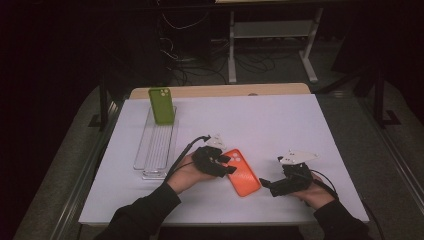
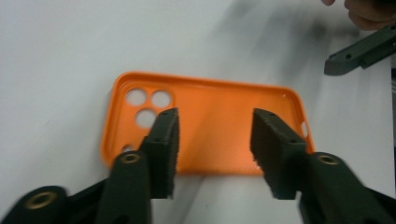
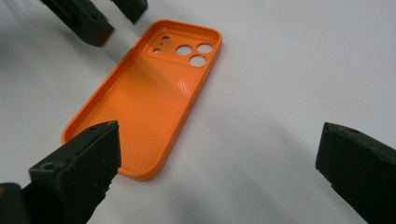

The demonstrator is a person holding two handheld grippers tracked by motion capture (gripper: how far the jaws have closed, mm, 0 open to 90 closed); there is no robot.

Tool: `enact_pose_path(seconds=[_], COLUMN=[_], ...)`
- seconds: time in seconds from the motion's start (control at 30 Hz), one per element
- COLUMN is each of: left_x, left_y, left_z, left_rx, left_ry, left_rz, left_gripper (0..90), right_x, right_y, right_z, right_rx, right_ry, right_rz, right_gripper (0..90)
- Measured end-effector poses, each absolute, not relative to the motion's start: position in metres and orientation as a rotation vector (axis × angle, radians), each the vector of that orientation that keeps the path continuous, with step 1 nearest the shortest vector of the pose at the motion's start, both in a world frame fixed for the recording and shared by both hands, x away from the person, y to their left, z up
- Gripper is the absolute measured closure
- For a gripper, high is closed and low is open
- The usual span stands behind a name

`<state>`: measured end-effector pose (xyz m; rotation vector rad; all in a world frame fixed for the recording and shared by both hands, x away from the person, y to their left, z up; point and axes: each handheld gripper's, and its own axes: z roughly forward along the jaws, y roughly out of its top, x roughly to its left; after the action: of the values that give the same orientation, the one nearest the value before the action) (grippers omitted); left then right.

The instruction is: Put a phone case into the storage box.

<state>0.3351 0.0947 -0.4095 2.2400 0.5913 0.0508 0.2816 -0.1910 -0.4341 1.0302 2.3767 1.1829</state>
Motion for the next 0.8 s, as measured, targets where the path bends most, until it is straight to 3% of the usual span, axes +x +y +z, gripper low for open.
enact_pose_path(seconds=[0.23,0.4,0.47,0.57,0.8], left_x=[0.327,0.321,0.319,0.318,0.318], left_y=[0.123,0.136,0.138,0.139,0.140], left_z=[-0.410,-0.416,-0.420,-0.424,-0.422], left_rx=[2.208,2.215,2.213,2.222,2.220], left_ry=[0.626,0.639,0.639,0.629,0.598], left_rz=[0.109,0.105,0.101,0.108,0.133], left_gripper=[22.1,12.1,4.0,0.0,0.0], right_x=[0.282,0.282,0.283,0.284,0.285], right_y=[-0.191,-0.192,-0.191,-0.187,-0.175], right_z=[-0.433,-0.430,-0.428,-0.422,-0.413], right_rx=[1.041,1.067,1.085,1.118,1.171], right_ry=[2.373,2.373,2.383,2.386,2.406], right_rz=[1.177,1.176,1.168,1.164,1.137], right_gripper=[0.0,0.0,0.0,0.0,0.0])
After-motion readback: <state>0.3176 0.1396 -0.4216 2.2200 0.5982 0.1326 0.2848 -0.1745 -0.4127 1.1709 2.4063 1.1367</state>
